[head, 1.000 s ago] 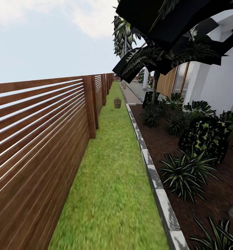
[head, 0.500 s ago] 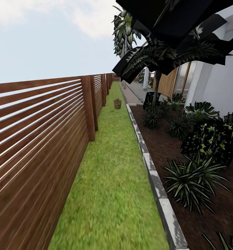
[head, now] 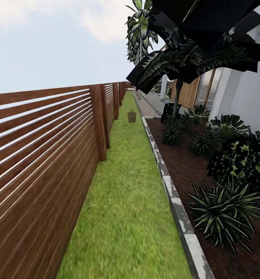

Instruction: Take the three Easter eggs out of the wicker basket on the lawn in the garden, then place them on the lawn next to a single tree (choose any tree) so that all three eggs are next to the same tree and none are left in the basket.

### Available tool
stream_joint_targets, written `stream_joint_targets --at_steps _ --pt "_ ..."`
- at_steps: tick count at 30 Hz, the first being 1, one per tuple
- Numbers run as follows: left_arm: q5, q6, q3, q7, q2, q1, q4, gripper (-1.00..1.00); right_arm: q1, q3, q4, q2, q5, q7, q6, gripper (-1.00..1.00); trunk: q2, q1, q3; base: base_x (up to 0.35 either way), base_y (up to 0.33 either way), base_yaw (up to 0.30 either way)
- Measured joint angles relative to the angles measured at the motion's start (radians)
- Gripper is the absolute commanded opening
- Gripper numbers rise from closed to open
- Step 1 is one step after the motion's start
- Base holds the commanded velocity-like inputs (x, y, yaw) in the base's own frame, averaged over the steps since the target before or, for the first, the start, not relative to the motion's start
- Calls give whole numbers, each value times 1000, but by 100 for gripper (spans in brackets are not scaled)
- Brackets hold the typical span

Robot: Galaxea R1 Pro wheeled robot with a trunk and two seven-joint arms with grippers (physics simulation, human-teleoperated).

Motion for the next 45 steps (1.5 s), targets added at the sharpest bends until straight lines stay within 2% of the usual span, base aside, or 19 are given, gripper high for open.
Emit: stream_joint_targets --at_steps 20,45 --pt "0 0 0 0 0 0 0 100 0 0 0 0 0 0 0 100 0 0 0 323 72 0" --pt "1 0 1 -1 0 0 0 100 0 0 0 0 1 0 0 100 0 0 0 323 2 0"
